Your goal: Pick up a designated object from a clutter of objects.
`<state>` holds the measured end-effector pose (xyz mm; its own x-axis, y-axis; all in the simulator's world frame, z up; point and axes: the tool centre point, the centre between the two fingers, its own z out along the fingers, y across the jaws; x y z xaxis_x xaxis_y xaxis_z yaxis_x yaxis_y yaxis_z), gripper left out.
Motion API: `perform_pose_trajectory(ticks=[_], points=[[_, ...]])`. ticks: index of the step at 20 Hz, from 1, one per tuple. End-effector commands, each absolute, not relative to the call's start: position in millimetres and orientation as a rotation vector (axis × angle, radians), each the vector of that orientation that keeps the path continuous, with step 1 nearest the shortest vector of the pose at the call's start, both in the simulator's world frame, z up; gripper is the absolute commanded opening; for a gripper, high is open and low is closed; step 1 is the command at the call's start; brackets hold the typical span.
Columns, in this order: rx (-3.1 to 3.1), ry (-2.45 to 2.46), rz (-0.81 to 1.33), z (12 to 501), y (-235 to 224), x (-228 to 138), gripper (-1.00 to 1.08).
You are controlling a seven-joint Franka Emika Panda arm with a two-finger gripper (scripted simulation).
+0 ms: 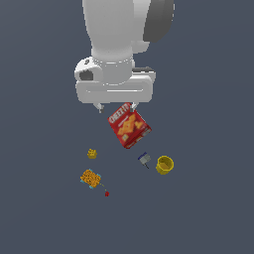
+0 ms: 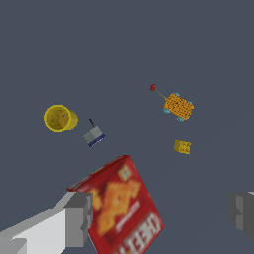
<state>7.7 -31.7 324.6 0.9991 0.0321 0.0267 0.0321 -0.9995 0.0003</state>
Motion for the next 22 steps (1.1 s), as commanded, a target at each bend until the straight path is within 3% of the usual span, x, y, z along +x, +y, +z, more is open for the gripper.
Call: perform_pose_trajectory(ticks=[1, 22], points=[[-3.141, -0.090, -0.040, 319.9, -33.9, 12.7, 1.00], [-3.063, -0.762, -0.016, 228.3, -75.0, 86.5, 1.00]])
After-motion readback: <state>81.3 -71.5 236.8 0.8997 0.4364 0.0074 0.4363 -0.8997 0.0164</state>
